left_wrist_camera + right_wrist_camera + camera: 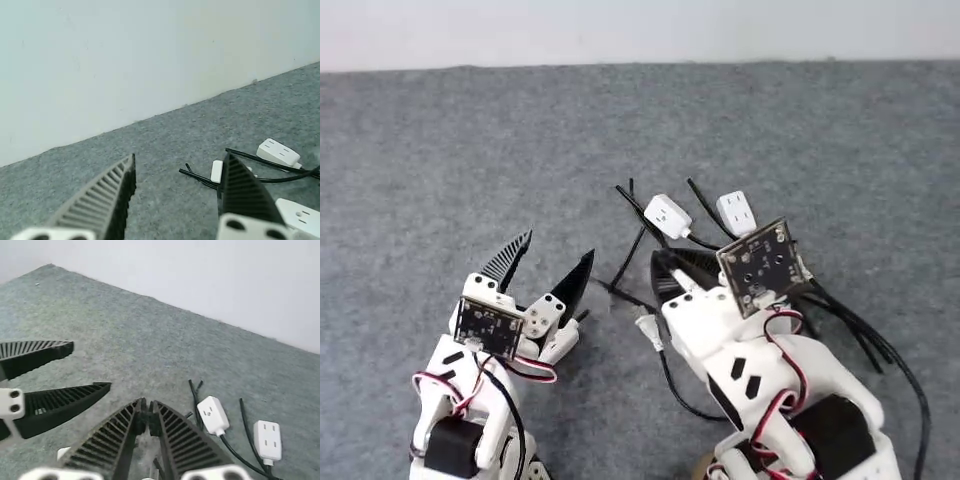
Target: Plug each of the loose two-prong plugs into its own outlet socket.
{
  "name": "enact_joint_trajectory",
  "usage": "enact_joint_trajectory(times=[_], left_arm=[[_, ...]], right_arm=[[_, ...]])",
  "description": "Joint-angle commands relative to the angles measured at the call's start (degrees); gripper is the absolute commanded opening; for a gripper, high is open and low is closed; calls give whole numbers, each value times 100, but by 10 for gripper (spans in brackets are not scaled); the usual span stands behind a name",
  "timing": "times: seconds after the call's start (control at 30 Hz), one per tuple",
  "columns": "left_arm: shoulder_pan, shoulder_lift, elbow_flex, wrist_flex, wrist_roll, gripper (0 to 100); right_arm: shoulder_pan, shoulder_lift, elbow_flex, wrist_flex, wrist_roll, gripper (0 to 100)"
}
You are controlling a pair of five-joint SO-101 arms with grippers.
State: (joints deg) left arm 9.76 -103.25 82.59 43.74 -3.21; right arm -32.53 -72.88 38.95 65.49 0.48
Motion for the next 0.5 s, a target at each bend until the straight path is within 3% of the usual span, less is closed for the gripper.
enact_joint_trajectory(times=[0.0, 0.27, 0.47], left_arm=[[-44, -105, -13, -185, 35, 269], [-396, -88, 778, -1310, 26, 269], [-413, -88, 1174, -1345, -580, 268]], right_arm=[[312, -13, -141, 22, 79, 7], [497, -4, 1398, -31, 44, 8], [1543, -4, 2154, -585, 70, 8]])
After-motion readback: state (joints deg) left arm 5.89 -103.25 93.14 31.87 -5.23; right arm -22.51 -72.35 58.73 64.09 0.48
